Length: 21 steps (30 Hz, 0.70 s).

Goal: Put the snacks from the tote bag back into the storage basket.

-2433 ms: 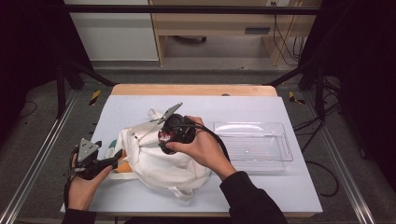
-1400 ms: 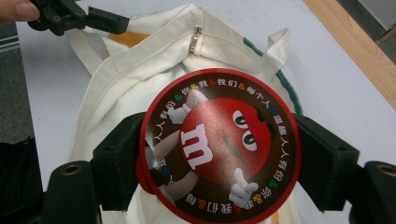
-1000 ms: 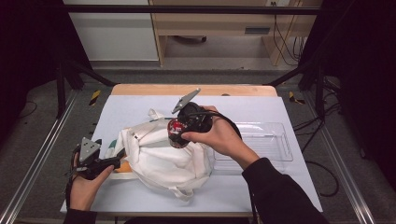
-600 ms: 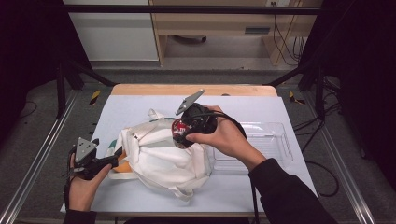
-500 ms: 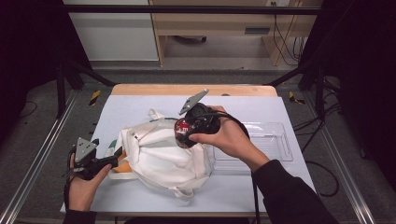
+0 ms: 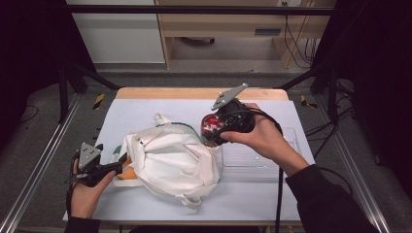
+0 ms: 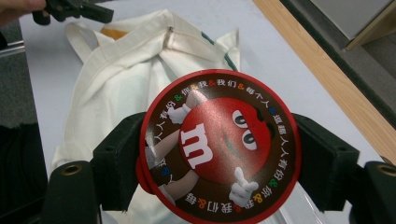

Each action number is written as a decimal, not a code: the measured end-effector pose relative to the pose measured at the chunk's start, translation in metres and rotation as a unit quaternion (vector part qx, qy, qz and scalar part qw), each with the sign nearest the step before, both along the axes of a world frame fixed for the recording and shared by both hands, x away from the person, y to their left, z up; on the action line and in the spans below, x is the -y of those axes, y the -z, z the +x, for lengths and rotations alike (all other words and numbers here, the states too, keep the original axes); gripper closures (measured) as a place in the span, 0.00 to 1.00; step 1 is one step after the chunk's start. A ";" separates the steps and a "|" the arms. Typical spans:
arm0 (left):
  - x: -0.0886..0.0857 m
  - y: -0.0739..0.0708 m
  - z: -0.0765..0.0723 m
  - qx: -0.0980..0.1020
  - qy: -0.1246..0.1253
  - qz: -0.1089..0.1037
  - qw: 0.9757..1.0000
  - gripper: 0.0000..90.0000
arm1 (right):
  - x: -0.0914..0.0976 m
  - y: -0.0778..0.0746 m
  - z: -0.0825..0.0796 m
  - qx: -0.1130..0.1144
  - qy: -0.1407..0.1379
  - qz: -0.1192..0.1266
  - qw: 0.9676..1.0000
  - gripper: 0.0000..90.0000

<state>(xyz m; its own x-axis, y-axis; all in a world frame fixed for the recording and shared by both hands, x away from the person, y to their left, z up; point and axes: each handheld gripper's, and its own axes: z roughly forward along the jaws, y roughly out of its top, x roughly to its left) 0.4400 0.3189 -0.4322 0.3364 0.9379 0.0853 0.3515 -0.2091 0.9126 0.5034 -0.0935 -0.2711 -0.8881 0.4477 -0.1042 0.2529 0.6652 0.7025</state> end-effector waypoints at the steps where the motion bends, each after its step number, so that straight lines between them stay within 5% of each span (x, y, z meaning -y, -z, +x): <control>1: 0.000 -0.001 -0.001 0.004 0.000 0.006 1.000 0.09 | 0.004 0.000 0.000 -0.001 0.001 -0.003 1.000 0.28; 21: -0.014 0.000 -0.012 0.013 -0.027 0.019 0.999 0.09 | 0.056 0.037 0.024 -0.025 -0.008 -0.029 0.999 0.29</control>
